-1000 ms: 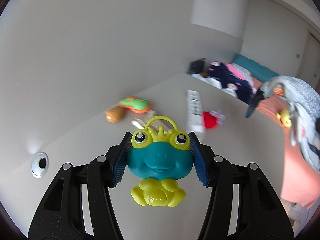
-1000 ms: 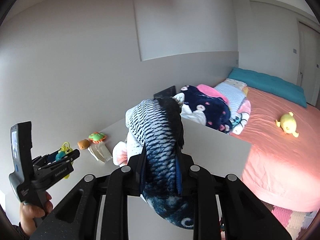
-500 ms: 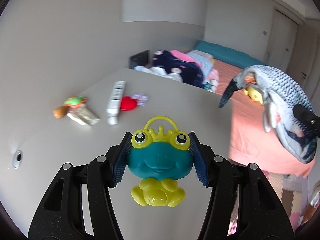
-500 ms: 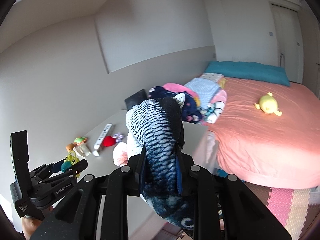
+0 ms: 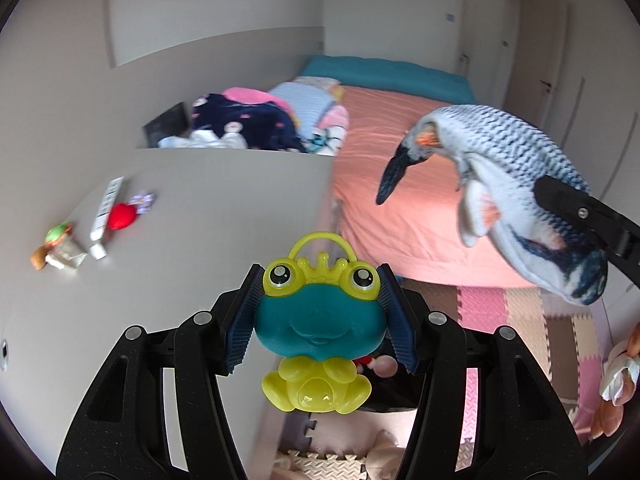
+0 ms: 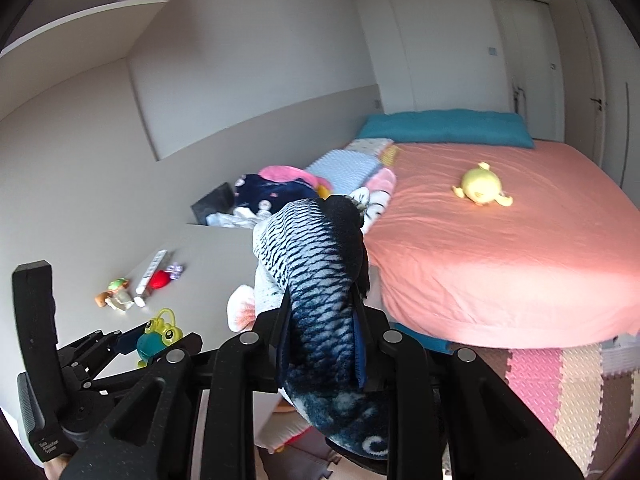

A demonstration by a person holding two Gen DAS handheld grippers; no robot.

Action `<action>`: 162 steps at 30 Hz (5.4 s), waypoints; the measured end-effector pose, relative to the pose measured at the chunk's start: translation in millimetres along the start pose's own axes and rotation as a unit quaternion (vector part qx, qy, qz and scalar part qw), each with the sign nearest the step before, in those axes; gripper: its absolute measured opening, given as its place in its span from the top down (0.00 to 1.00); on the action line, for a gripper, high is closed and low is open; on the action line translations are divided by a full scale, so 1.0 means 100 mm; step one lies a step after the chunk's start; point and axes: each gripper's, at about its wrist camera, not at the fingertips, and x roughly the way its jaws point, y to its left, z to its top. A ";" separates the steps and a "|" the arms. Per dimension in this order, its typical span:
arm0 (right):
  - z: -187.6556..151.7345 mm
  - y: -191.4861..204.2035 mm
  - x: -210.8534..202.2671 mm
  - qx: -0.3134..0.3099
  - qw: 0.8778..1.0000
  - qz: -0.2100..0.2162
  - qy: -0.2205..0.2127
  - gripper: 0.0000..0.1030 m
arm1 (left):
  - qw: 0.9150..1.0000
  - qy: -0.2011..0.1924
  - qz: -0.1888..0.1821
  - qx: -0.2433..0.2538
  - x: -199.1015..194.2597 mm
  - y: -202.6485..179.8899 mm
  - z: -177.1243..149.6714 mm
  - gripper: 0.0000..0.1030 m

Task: Collect trash
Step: 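Carry the frog toy and fish plush to the trash bag and open both grippers, then move both grippers back over the table toward the paper wrapper and white box, then grasp the cream paper wrapper with the left gripper while the right gripper grasps the white box, then carry the wrapper and white box to the trash bag and release both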

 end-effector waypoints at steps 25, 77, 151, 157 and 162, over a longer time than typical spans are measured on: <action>-0.09 -0.78 0.31 0.080 0.995 -0.059 0.032 0.23 | 0.995 0.056 0.022 0.078 0.80 -0.48 0.05 0.06; -0.09 2.28 1.92 -0.065 0.982 0.125 0.123 0.23 | 0.929 0.042 0.230 -0.285 0.70 3.44 -0.14 0.06; 0.67 1.12 0.94 -0.026 0.994 0.038 0.104 0.73 | 0.993 -0.007 0.017 -0.113 0.36 1.41 0.25 0.93; 0.48 0.50 0.59 0.003 0.995 0.016 0.094 0.73 | 0.999 0.002 -0.022 -0.043 0.29 0.49 0.26 0.93; 0.27 -0.05 0.43 0.031 0.995 -0.007 0.099 0.73 | 0.998 0.018 -0.054 -0.004 0.35 -0.05 0.25 0.93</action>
